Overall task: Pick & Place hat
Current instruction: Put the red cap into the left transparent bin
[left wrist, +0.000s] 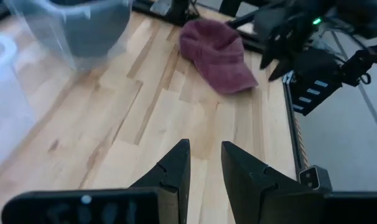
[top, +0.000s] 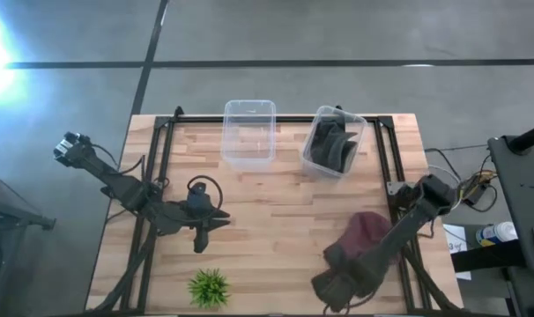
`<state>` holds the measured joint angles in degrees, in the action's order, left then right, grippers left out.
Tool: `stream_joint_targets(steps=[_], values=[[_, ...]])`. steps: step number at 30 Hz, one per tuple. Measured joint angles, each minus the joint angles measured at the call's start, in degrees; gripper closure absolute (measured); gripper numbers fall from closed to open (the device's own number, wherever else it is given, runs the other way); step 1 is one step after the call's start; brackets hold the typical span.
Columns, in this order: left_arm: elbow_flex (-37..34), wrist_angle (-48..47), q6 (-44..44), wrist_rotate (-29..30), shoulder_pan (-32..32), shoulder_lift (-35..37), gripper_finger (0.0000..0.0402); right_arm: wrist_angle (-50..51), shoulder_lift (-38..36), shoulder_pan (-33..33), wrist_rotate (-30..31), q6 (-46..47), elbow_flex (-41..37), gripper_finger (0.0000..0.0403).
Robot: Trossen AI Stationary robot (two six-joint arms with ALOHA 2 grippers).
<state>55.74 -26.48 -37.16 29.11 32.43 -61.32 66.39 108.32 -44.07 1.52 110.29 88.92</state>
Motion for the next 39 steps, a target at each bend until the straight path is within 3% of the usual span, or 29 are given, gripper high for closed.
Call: stream_joint_targets(steps=[6, 9, 12, 14, 18, 23, 28, 32, 36, 39], values=[[-3.17, 2.41, -5.65, -4.14, -0.18, 0.0, 0.0317, 23.79, 3.52, -1.62, -0.38, 8.11, 8.63, 0.0225], [-3.83, 2.9, -6.68, -4.64, -0.16, 0.0, 0.0317, 22.19, 1.65, -3.09, -1.18, 10.31, 4.82, 0.0225], [-4.08, 3.01, -7.29, -4.64, -0.11, 0.02, 0.0317, 21.5, 0.11, -3.9, -8.88, 15.92, -1.17, 0.0225], [-4.29, 3.13, -7.95, -4.64, -0.11, 0.04, 0.0317, 20.25, -0.7, -4.75, -9.36, 19.98, -4.87, 0.0225], [-4.48, 3.4, -8.26, -4.65, -0.07, -0.03, 0.0317, 10.47, -2.72, -4.47, -3.14, 21.5, -10.08, 0.0225], [-4.48, 3.39, -8.32, -4.64, -0.07, -0.04, 0.0317, -5.38, -2.55, -1.88, -0.04, 20.23, -18.83, 0.0225], [-4.48, 2.59, -7.89, -5.29, -0.05, -0.04, 0.0317, -28.18, -2.6, 3.39, 12.01, 15.7, -24.67, 0.0225], [-4.48, -2.56, -9.0, -5.63, -0.05, -0.04, 0.0317, -34.48, -2.41, 9.62, 20.4, 10.12, -25.53, 0.0225], [-6.2, -5.32, -12.21, -6.3, 0.02, -0.04, 0.0317, -35.32, -2.28, 16.91, 24.49, 3.0, -24.53, 0.0225], [-9.45, -4.06, -15.2, -7.41, 0.02, -0.04, 0.0317, -42.2, -2.33, 22.4, 26.88, -4.5, -23.96, 0.0225]])
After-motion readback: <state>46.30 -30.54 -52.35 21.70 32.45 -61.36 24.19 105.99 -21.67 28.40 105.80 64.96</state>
